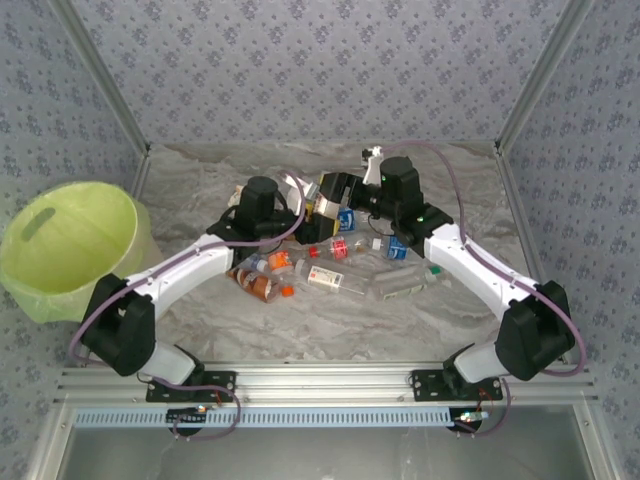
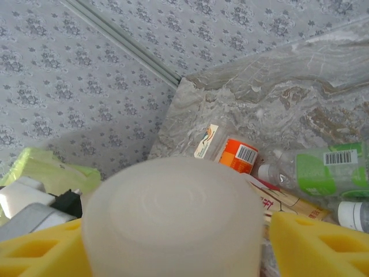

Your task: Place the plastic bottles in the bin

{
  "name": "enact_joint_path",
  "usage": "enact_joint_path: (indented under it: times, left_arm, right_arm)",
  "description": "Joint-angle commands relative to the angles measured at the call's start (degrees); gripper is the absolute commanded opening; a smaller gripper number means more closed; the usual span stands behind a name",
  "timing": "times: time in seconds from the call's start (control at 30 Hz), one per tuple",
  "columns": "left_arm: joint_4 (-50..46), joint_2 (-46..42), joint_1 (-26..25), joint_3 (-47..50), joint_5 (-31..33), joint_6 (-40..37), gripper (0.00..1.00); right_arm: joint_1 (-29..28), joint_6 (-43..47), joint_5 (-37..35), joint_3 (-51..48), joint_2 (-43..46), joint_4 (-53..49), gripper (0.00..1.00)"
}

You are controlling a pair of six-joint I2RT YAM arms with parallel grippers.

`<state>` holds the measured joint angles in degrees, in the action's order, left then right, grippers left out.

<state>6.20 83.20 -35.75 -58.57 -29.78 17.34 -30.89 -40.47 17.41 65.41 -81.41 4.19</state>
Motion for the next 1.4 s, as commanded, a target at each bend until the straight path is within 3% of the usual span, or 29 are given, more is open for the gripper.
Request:
enact_joint_path:
  times: [0.0,0.1,0.23,0.33,0.53,0.73,0.83,1.07,1.2,1.3,1.37]
  left_arm:
    - [-4.2,-3.9,0.0,0.3,8.2,-2.4,0.46]
    - [-9.7,-6.6,0.1,-0.1,19.8,-3.0,0.43]
    - [-20.2,-11.2,0.1,-2.0,36.2,-4.2,0.42]
    - [-28.0,-14.6,0.1,-4.4,47.1,-4.3,0.38]
    - [-35.2,-23.9,0.3,-6.4,65.4,-5.8,0.33]
    - [-42.8,-30.1,2.9,-12.9,73.2,-8.5,0.33]
    - [-47.9,-31.8,8.3,-16.1,78.4,-7.9,0.31]
    - [-54.0,-33.9,29.6,-17.4,77.0,-4.2,0.32]
    - [-59.3,-31.9,41.3,-17.5,68.9,3.6,0.33]
    - [-61.3,-30.6,48.4,-15.0,61.5,8.3,0.39]
    - [-60.2,-30.8,51.7,-12.3,57.9,10.0,0.42]
  right_arm:
    - [0.9,1.8,-4.1,2.1,2.7,-0.7,0.84]
    - [1.4,2.7,-15.8,0.9,4.5,-3.5,1.0]
    - [2.1,-2.4,-37.4,-1.4,6.3,-9.8,1.0]
    - [2.6,-3.2,-44.9,-2.7,6.6,-13.5,1.0]
    - [5.6,-1.2,-44.5,-2.7,5.1,-16.5,1.0]
    - [7.9,-1.7,-39.7,-2.8,4.9,-13.6,1.0]
    - [9.3,-0.2,-34.2,-3.6,5.1,-10.1,1.0]
    - [11.5,0.0,-29.1,-9.4,7.8,2.1,1.0]
    - [12.6,1.0,-26.3,-8.9,7.6,1.9,1.0]
    - [12.4,6.7,-22.2,-9.9,8.2,4.1,1.0]
    - [11.1,8.8,-24.5,-11.1,9.3,6.1,1.0]
